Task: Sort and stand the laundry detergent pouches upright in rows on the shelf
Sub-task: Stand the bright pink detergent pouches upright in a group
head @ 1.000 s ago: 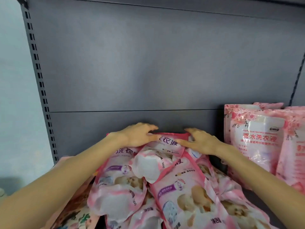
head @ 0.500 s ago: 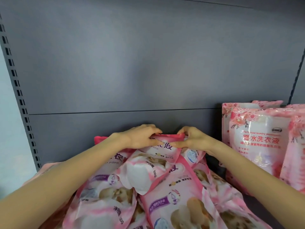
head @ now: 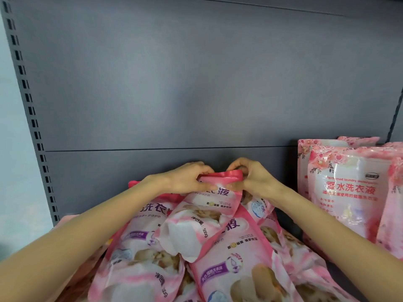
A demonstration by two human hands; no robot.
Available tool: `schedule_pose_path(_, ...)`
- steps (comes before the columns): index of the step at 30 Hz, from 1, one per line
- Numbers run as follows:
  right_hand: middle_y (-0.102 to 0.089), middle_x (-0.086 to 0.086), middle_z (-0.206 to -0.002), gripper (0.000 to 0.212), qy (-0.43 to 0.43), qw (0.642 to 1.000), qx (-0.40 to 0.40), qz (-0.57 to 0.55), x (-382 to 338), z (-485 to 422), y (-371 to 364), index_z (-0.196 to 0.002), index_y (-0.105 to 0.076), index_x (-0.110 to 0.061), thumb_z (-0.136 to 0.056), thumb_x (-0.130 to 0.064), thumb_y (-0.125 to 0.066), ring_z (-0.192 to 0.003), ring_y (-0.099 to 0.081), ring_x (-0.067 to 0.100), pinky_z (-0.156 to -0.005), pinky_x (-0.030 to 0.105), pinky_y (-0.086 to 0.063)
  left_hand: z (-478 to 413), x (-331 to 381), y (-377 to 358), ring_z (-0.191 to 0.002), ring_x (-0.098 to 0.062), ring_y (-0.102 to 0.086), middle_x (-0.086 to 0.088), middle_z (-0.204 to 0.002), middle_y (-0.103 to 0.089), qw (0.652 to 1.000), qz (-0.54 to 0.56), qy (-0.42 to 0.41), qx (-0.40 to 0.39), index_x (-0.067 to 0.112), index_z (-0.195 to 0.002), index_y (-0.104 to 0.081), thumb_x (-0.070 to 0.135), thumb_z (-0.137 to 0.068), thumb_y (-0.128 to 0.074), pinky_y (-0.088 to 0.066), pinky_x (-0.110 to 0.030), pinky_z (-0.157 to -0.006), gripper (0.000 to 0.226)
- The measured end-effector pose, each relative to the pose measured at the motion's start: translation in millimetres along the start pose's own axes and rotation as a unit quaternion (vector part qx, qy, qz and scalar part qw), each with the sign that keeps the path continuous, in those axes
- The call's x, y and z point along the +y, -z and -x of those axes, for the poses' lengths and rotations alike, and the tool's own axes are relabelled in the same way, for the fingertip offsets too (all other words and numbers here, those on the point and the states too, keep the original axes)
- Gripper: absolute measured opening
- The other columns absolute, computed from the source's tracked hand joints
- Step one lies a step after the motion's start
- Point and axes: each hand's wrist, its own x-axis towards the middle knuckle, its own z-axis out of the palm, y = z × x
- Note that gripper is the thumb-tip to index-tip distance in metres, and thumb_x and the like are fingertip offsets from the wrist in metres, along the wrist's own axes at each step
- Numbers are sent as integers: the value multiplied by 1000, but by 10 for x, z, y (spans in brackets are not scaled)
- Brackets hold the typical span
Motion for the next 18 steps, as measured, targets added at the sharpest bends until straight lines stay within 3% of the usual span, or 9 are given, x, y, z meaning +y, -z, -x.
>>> schedule_pose_path(3, -64, 12, -87, 35, 4, 998, 16, -60, -69, 47, -5, -90, -57, -14, -71, 12, -71, -69, -60, 15, -63, 22, -52, -8, 8, 40, -94, -13, -50, -4, -107, -54, 999, 35, 2, 32, 14, -113, -60, 32, -89, -60, -36, -18, -79, 30)
schedule_pose_path(5, -65, 9, -87, 36, 3, 995, 29, -96, -108, 75, -1, -94, -57, -12, -71, 12, -71, -68, -61, 13, -59, 17, -51, -8, 25, 75, -89, -12, -49, -2, -102, -53, 998, 47, -1, 44, 14, -105, -60, 30, -89, -60, -36, -17, -75, 22)
schedule_pose_path(8, -66, 4, -85, 35, 15, 991, 43, -125, -164, 113, 16, -95, -59, -12, -70, 10, -73, -70, -63, 11, -61, 18, -54, 13, 40, 157, -89, -17, -53, 0, -97, -55, 996, 63, -17, 60, 18, -95, -59, 29, -87, -62, -40, -25, -80, 14)
schedule_pose_path(12, -68, 2, -84, 35, 36, 982, 55, -176, -258, 162, 37, -90, -61, -16, -70, 11, -73, -73, -66, 13, -69, 28, -57, 101, 73, 294, -100, -19, -57, -3, -107, -61, 988, 123, -16, 97, 15, -99, -64, 34, -86, -61, -45, -34, -92, 23)
schedule_pose_path(14, -68, 0, -81, 34, 45, 975, 56, -211, -322, 184, 45, -90, -60, -14, -71, 12, -71, -72, -66, 13, -68, 30, -57, 171, 126, 340, -102, -17, -59, -4, -109, -63, 975, 187, -16, 120, 15, -101, -65, 31, -87, -60, -46, -30, -94, 22)
schedule_pose_path(16, -67, -1, -79, 33, 53, 968, 56, -238, -384, 204, 47, -88, -60, -14, -71, 12, -70, -70, -66, 13, -65, 29, -58, 252, 175, 363, -100, -9, -60, 0, -110, -63, 958, 247, -12, 147, 15, -103, -63, 23, -88, -59, -46, -18, -90, 17)
schedule_pose_path(18, -67, 1, -79, 32, 57, 963, 56, -257, -435, 217, 55, -87, -59, -13, -71, 12, -70, -69, -67, 13, -62, 27, -59, 305, 186, 367, -97, -3, -58, 6, -111, -59, 942, 289, 0, 171, 18, -114, -55, 19, -88, -60, -46, -14, -87, 27)
